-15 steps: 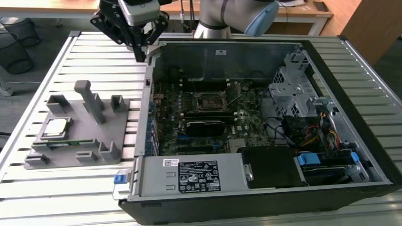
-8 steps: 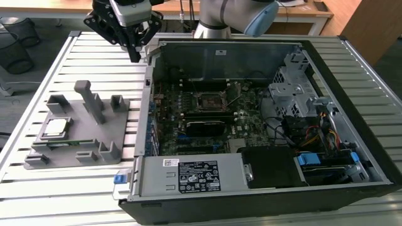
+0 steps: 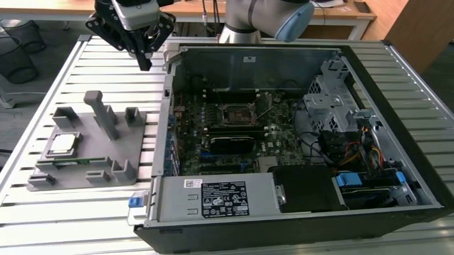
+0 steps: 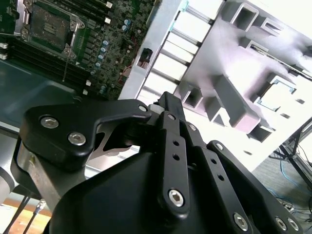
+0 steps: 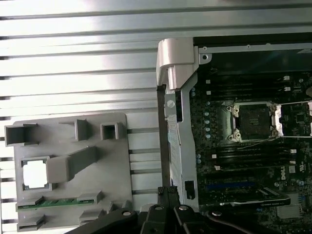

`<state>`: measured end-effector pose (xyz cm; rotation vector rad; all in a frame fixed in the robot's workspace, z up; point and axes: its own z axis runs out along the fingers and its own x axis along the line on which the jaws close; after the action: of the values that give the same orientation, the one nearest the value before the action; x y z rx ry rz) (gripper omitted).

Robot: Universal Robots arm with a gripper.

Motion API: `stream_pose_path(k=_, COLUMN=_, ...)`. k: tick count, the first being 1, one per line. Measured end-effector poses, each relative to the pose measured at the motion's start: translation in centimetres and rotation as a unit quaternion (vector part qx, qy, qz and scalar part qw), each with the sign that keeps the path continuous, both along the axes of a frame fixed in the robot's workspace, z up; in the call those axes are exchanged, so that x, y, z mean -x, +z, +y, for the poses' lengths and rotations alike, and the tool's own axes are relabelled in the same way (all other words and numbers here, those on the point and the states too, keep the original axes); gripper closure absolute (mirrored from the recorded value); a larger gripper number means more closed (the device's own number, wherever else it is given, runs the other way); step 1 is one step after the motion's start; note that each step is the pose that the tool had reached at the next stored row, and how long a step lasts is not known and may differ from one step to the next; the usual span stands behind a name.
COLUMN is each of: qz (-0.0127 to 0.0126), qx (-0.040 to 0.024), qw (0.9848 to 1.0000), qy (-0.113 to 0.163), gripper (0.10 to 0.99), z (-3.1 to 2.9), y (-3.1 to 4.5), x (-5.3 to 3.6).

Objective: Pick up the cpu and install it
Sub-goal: 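Reach for the cpu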

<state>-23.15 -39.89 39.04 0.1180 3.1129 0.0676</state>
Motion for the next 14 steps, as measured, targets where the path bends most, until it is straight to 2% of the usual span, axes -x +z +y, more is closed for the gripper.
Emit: stream_pose_path(k=14, qz=0.0, qx=0.0, qw=1.0, qy=0.0, gripper=0.98, z=0.0, y=-0.12, x=2.32)
